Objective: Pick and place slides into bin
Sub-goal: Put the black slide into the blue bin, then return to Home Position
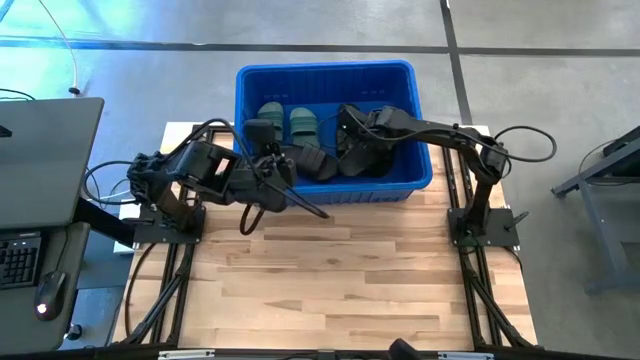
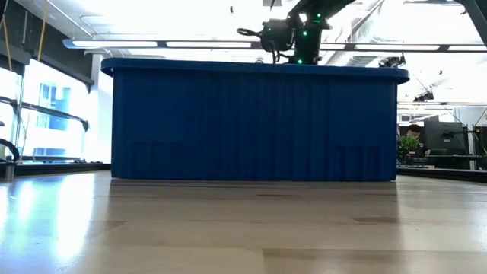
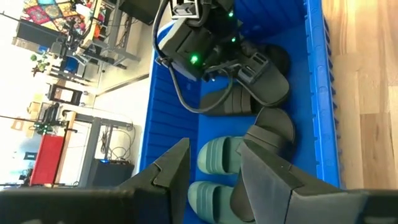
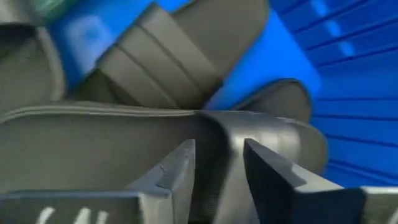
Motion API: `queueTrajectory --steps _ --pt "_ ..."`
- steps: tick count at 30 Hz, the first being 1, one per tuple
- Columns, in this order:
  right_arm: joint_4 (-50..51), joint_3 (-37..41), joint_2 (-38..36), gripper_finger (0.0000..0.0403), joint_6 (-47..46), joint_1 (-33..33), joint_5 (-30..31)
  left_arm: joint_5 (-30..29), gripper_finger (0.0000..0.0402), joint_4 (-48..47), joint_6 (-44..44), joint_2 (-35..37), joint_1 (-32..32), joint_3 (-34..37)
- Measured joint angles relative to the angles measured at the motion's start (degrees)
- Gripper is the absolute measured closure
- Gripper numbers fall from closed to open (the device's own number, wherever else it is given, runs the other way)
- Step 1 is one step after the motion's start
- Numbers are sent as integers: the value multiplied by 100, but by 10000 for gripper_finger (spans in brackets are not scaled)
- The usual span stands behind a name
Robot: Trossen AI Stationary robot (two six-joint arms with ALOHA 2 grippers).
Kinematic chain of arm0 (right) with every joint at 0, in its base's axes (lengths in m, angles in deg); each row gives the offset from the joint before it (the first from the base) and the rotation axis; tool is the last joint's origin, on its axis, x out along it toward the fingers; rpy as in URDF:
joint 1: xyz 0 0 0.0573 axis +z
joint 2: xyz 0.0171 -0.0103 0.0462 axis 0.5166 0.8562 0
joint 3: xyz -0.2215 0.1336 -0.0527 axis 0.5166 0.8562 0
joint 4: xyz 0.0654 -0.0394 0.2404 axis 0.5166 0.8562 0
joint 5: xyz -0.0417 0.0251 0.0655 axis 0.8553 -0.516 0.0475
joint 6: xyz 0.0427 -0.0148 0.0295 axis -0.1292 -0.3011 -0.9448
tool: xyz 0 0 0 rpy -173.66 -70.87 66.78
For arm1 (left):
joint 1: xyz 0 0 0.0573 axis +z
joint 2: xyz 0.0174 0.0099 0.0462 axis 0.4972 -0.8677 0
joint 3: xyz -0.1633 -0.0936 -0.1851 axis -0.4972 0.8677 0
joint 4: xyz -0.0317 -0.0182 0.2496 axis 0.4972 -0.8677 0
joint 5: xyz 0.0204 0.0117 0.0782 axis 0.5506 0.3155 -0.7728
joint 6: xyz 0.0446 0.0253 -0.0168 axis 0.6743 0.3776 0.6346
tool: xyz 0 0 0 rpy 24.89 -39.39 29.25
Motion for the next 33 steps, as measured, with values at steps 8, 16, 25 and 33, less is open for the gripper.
queueTrajectory --steps 8,16,25,33 --pt "44 -8 0 229 254 7 -1217 38 275 0 9 0 0 0" --pt "965 -564 -154 216 606 0 -1165 335 275 0 13 0 0 0" --pt "963 -2077 -177 235 627 211 -2083 444 275 1 13 0 -2 0" --pt "1612 -2566 -173 254 44 741 -2505 1096 275 0 606 28 -11 2"
